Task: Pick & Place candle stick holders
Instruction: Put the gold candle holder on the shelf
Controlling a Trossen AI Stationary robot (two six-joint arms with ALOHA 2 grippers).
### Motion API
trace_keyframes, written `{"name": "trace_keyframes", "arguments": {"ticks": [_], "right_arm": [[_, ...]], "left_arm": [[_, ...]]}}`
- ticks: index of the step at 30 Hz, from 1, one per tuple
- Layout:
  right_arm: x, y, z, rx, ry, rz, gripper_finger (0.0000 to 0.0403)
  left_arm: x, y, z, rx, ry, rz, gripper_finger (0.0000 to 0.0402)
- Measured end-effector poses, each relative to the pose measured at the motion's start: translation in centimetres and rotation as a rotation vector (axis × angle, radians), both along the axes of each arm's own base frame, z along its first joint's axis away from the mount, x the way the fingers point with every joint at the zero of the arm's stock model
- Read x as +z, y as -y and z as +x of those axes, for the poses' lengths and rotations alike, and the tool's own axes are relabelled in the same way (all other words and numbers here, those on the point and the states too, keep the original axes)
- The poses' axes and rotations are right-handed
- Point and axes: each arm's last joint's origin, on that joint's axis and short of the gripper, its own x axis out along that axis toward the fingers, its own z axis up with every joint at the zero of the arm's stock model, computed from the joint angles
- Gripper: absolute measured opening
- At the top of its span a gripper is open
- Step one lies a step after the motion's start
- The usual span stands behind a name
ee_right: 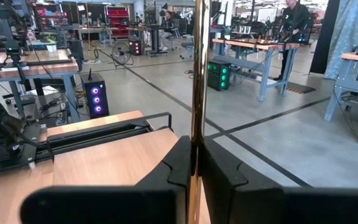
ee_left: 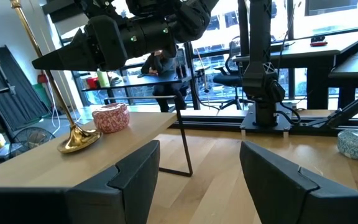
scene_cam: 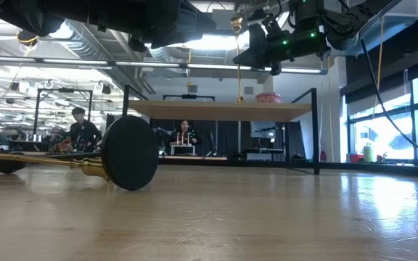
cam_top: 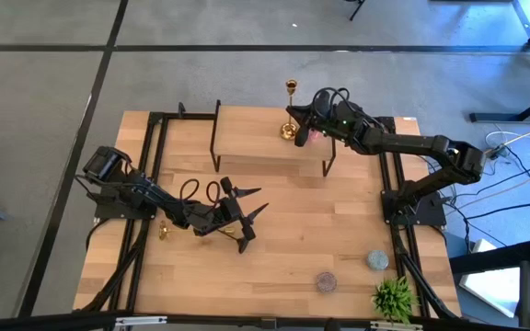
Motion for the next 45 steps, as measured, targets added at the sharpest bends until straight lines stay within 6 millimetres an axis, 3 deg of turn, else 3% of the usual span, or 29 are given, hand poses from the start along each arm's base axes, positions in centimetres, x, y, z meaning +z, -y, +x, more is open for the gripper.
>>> {"name": "trace_keyframes", "arguments": {"ticks": [45], "right_arm": [[0.21,-0.19,0.12,0.042,0.007,-0.028,0.0053]], "left_arm": [[-0.38,-0.73,0.34,-0.012,-0.015,-0.029,0.0221]]}}
